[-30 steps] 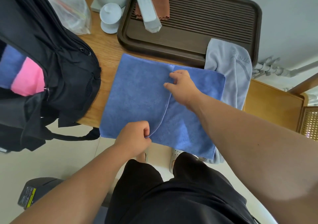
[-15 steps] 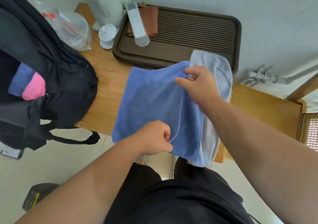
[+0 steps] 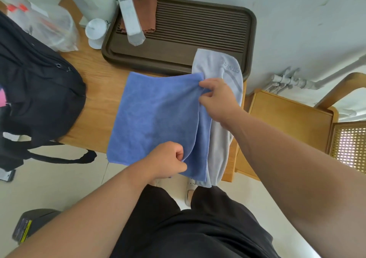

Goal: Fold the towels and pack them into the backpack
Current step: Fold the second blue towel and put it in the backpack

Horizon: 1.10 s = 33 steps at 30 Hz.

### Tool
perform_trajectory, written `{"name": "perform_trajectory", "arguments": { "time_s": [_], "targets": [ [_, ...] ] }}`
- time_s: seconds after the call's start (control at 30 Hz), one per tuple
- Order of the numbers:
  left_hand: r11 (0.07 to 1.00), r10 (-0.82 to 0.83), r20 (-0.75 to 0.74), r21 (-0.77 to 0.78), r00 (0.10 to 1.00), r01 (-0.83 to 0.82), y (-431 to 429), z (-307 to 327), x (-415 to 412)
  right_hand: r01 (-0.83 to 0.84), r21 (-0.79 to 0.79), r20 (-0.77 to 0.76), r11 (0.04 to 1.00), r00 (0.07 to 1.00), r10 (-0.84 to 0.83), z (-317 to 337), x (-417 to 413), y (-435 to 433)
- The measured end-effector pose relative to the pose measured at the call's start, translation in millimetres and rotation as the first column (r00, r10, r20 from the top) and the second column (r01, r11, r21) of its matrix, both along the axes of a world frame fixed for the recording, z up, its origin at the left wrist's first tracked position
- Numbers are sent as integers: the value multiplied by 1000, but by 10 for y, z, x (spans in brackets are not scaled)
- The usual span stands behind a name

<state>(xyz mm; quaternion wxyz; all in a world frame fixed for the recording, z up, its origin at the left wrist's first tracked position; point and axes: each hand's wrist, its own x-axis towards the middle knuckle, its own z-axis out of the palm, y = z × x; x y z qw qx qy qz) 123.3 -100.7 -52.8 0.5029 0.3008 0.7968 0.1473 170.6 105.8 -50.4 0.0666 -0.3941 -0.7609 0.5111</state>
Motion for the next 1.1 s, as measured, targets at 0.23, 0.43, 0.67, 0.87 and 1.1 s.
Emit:
{"name": "perform_trajectory", "arguments": {
  "time_s": [0.23,0.43,0.67,0.87,1.1],
  "targets": [
    [995,56,88,74,995,-62,132,435,81,124,61,-30,990,992,-123,162,209,105],
    [1000,-3,135,-26,991,6,245,18,396,-161,-25,361,987,919,159,-113,351,151],
    [977,211,-203,41,956,-207,121,-78,-90,-120,224,299,967,953,49,-164,327,46],
    [981,194,-417,93,888,-170,112,-52,-886,-292,299,432,909,890,144,-151,158,90],
    [997,-30,-585,35,811,62,393,-188,-1599,-396,338,485,854,851,203,-105,-70,234]
  ]
}}
